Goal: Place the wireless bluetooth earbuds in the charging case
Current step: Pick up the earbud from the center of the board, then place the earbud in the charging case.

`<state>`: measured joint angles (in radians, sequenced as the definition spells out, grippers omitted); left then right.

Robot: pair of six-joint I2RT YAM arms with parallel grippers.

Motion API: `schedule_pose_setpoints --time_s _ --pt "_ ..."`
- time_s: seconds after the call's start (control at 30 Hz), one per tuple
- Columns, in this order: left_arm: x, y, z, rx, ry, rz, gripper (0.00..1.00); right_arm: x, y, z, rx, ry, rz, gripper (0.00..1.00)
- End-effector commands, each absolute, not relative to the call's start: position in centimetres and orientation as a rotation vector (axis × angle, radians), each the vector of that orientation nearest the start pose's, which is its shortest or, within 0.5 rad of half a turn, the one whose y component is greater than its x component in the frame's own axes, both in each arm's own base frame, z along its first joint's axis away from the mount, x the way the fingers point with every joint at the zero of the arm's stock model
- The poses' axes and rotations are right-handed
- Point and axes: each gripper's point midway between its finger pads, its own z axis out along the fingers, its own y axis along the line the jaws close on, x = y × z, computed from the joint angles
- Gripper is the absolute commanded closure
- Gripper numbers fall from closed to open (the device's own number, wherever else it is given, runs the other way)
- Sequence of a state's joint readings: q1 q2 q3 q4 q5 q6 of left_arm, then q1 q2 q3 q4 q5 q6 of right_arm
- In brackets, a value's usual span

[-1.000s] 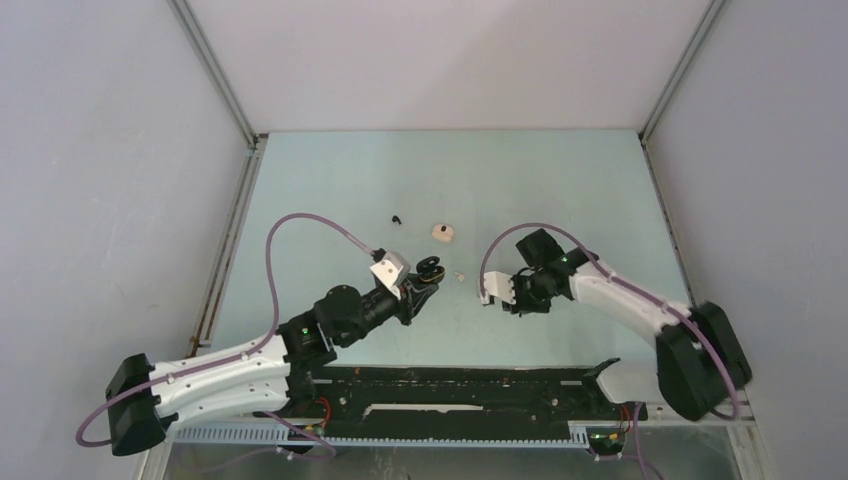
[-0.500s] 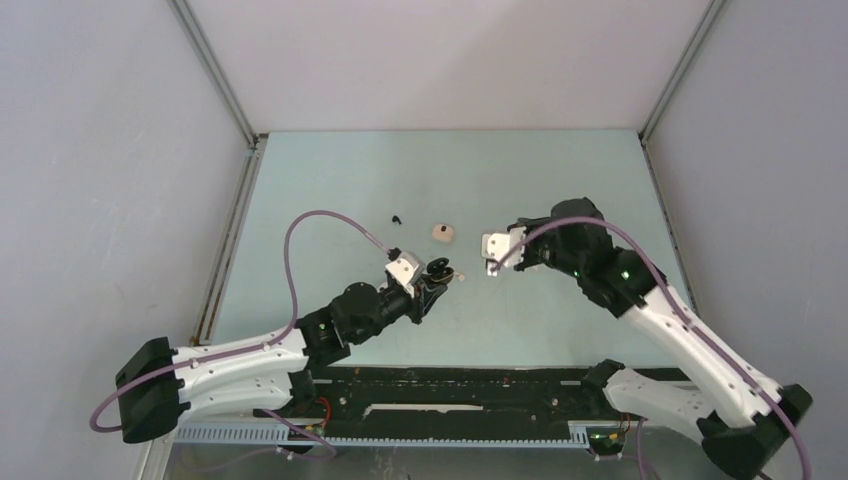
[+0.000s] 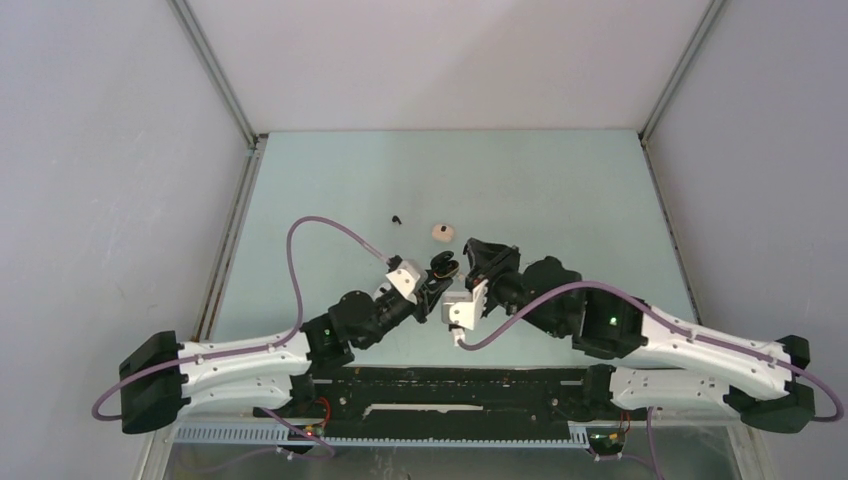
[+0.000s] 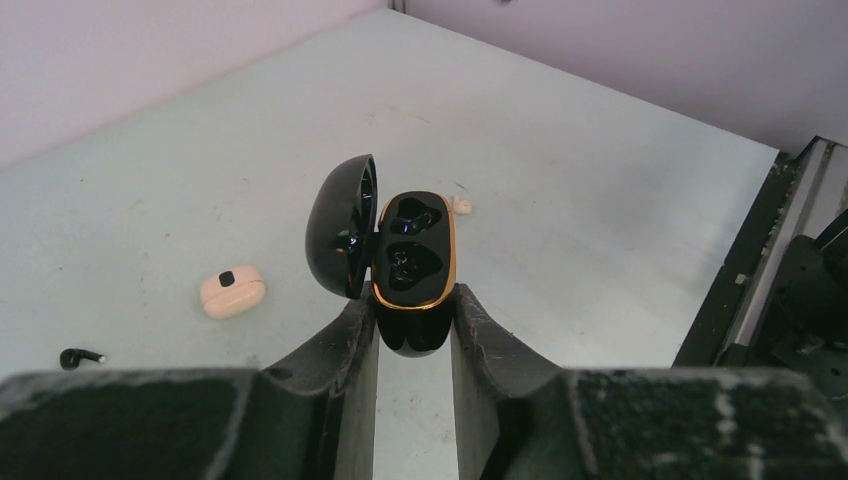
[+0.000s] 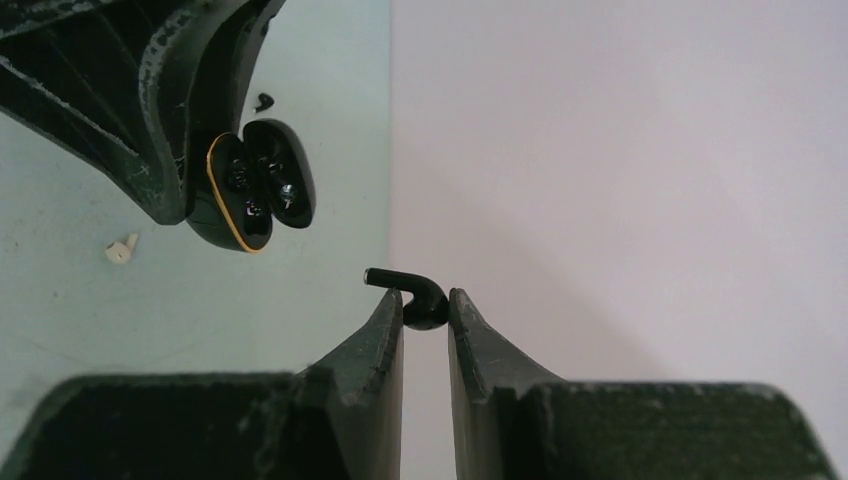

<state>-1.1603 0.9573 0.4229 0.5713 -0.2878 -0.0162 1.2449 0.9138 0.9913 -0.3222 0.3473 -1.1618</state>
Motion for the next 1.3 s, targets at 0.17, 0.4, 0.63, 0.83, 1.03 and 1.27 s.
schedule_pose_setpoints --time_s 0.17,0.4,0.63,0.83,1.03,1.27 --pt "18.1 -29.5 24.8 0.593 1.306 -0.729 0.99 18.8 28.2 32.2 -1.575 0.782 -0.386 1.00" --pt "16.7 -29.3 25.4 0.614 1.231 -0.803 0.99 17.5 29.1 32.9 -1.535 0.714 -0.280 1.00" --pt "15.9 -29.4 25.4 0.650 1.186 -0.814 0.99 16.0 29.7 32.7 -1.506 0.518 -0.311 1.00" --pt "15.6 -29.6 25.3 0.677 1.177 -0.801 0.99 15.6 30.7 32.2 -1.535 0.437 -0.358 1.00" --pt "15.5 -29.7 25.2 0.696 1.181 -0.787 0.98 15.7 31.0 31.4 -1.568 0.421 -0.381 1.00" --pt "15.4 -29.9 25.2 0.707 1.179 -0.782 0.98 15.2 31.1 29.8 -1.634 0.421 -0.357 1.00"
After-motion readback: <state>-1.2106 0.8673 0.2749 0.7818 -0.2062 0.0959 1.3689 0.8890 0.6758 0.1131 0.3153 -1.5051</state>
